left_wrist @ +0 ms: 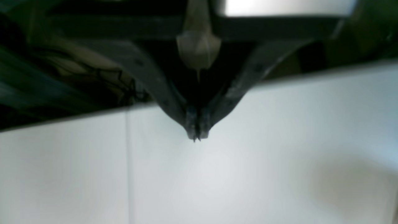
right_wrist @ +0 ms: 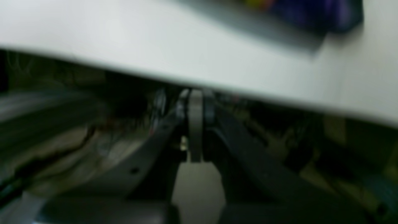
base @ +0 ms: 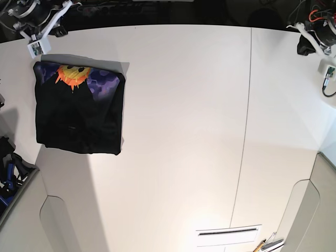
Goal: Fold the T-shirt properly
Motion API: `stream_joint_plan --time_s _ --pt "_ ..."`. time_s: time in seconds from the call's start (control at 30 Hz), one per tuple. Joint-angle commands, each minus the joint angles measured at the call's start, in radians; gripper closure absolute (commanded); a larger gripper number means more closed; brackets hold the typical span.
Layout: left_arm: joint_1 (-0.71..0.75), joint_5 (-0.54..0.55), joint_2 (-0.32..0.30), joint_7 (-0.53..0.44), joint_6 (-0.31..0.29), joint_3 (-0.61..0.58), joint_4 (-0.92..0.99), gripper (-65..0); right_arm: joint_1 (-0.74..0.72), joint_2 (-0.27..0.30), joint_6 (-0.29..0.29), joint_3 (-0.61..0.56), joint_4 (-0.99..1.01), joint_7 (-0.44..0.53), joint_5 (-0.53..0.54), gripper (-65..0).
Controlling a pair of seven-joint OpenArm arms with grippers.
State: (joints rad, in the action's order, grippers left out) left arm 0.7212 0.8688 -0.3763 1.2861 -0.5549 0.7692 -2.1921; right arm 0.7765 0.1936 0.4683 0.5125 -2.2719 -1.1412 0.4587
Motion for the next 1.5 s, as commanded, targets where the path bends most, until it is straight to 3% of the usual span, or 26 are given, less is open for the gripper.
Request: stream_joint_plan --time_s 0.0,0.1,0.2,0.27,0.37,0.47,0.6,0.7,0.77,0.83,0.9,1.0,1.13,1.27,1.4,1.47 --pt "0.045 0.033 -0.026 0.014 -0.012 0.032 -0.003 0.0 0.044 0.013 0.004 0.010 -0.014 0.012 0.014 0.0" --pt "0.166 0.120 -0.066 0.061 -0.024 0.061 0.073 0.0 0.129 0.042 0.003 0.011 0.014 0.021 0.014 0.0" --pt "0.265 0.233 -0.081 0.055 -0.096 0.040 0.206 0.0 0.167 0.073 0.004 0.011 0.110 0.049 0.047 0.0" --pt "0.296 0.298 -0.081 0.051 -0.138 -0.002 0.310 0.0 0.169 0.101 0.012 0.006 0.223 0.075 0.094 0.0" --pt "0.310 0.327 -0.081 0.039 -0.143 -0.109 0.485 0.0 0.168 0.163 0.032 -0.031 0.432 0.187 0.149 0.0" --pt "0.309 0.324 -0.081 -0.065 -0.143 -0.250 0.682 0.0 0.143 0.218 0.037 -0.116 0.664 0.313 0.154 0.0" --pt "0.282 0.304 -0.081 -0.321 -0.143 -0.443 0.896 0.0 0.056 0.244 0.036 -0.246 0.972 0.434 0.151 0.0" --pt "0.201 0.216 -0.077 -0.455 -0.143 -0.581 0.995 0.0 -0.031 0.243 0.035 -0.340 1.202 0.581 0.143 0.0" --pt "0.121 0.126 -0.059 -0.555 -0.143 -0.661 1.044 0.0 -0.103 0.238 0.030 -0.404 1.349 0.737 0.089 0.0" --pt "0.023 -0.002 -0.023 -0.681 -0.143 -0.728 1.088 0.0 -0.196 0.214 -0.028 -0.461 1.486 0.893 0.006 0.0" --pt "-0.072 -0.168 0.024 -0.756 -0.143 -0.773 1.141 0.0 -0.305 0.171 -0.108 -0.509 1.605 0.958 -0.077 0.0" --pt "-0.181 -0.367 0.093 -0.811 -0.143 -0.810 1.239 0.0 -0.453 0.112 -0.136 -0.572 1.736 0.958 -0.175 0.0" --pt "-0.295 -0.523 0.158 -0.895 -0.143 -0.817 1.363 0.0 -0.594 0.086 -0.130 -0.668 1.809 0.883 -0.185 0.0" --pt "-0.387 -0.646 0.170 -0.962 -0.029 -0.817 1.431 0.0 -0.688 0.095 -0.133 -0.756 1.810 0.840 -0.144 0.0" --pt "-0.442 -0.743 0.135 -0.969 0.109 -0.816 1.448 0.0 -0.719 0.091 -0.153 -0.767 1.809 0.792 -0.080 0.0" --pt "-0.461 -0.748 0.111 -0.969 0.150 -0.816 1.447 0.0 -0.721 0.091 -0.178 -0.767 1.809 0.789 -0.060 0.0"
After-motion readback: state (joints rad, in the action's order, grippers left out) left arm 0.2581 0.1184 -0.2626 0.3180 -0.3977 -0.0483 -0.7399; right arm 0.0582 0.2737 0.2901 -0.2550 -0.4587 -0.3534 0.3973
